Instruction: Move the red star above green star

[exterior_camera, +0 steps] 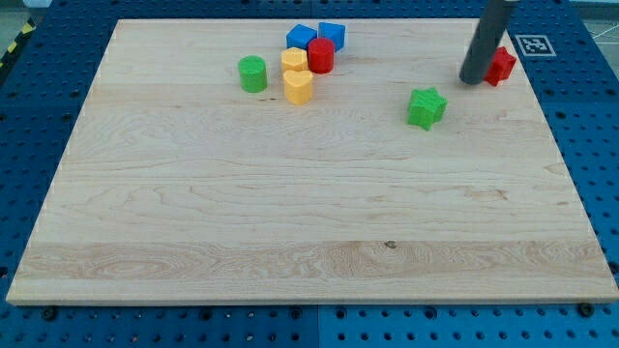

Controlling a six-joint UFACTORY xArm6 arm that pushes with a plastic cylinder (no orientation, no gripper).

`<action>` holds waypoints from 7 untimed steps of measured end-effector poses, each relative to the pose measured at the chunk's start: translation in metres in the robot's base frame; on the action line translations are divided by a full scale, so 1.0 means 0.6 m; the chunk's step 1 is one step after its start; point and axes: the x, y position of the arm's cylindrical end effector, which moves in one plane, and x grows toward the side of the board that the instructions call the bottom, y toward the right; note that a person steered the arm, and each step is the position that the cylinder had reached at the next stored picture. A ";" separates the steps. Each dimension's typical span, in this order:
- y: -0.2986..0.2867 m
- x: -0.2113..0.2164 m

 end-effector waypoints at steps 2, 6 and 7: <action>-0.005 0.137; 0.161 -0.048; 0.159 -0.042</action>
